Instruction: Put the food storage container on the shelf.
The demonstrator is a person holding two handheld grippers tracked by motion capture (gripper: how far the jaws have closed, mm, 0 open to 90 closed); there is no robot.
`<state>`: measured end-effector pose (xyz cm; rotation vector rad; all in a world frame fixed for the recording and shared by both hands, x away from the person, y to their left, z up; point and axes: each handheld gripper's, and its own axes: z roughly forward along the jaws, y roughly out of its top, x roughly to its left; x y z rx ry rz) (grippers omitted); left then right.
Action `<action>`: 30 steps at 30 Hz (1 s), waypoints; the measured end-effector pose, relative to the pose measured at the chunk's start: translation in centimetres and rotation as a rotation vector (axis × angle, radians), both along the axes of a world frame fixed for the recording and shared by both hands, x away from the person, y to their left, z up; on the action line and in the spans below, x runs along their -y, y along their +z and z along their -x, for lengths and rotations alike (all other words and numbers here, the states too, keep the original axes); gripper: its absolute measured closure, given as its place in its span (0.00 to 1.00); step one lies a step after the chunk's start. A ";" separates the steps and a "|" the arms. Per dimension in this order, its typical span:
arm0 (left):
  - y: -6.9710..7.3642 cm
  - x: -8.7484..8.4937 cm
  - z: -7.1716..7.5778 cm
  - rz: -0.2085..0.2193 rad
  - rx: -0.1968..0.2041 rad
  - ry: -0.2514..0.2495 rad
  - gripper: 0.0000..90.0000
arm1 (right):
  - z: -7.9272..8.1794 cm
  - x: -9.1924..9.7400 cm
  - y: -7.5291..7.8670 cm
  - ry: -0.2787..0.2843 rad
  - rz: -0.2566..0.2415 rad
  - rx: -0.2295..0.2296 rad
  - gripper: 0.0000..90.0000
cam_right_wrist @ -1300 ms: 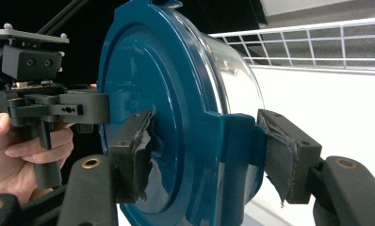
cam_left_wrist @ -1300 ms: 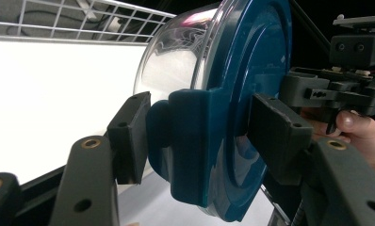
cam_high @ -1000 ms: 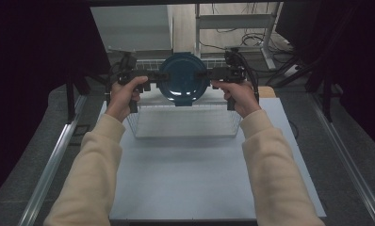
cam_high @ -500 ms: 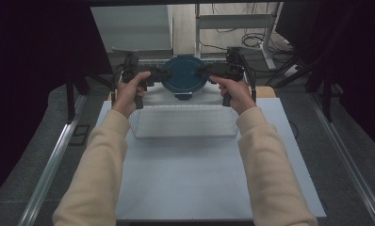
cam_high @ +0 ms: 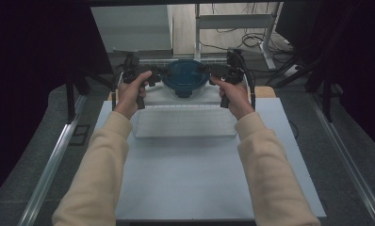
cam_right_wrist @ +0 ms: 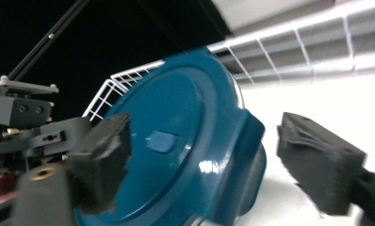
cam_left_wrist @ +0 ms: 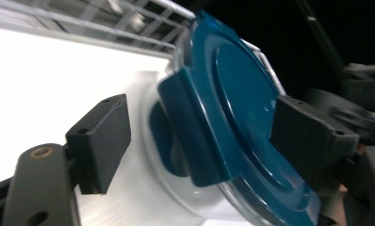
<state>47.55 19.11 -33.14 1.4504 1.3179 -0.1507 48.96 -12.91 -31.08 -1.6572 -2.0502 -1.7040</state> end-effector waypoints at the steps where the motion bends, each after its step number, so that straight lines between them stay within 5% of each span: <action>1: 0.0 0.0 0.0 0.000 0.000 0.000 0.24 | 0.0 0.0 0.0 0.000 0.000 0.000 0.16; 6: 1.0 -1.0 1.7 -0.106 0.057 -0.011 0.24 | 2.0 0.6 1.5 0.005 0.145 0.092 0.11; 9: 1.5 -1.1 3.1 -0.192 0.098 -0.021 0.24 | 3.1 1.6 1.7 0.048 0.157 0.147 0.15; 13: 2.0 -1.4 5.0 -0.161 0.143 -0.044 0.24 | 4.4 2.2 1.3 0.084 0.191 0.190 0.16; 20: 1.8 -1.1 9.2 -0.198 0.234 -0.090 0.30 | 6.6 2.8 0.8 0.135 0.202 0.231 0.21; 26: 0.0 -0.8 13.0 -0.195 0.276 -0.136 0.30 | 9.4 4.3 -0.2 0.166 0.204 0.267 0.21; 30: -2.0 -0.7 15.3 -0.192 0.292 -0.149 0.29 | 12.0 6.1 -2.2 0.158 0.228 0.277 0.21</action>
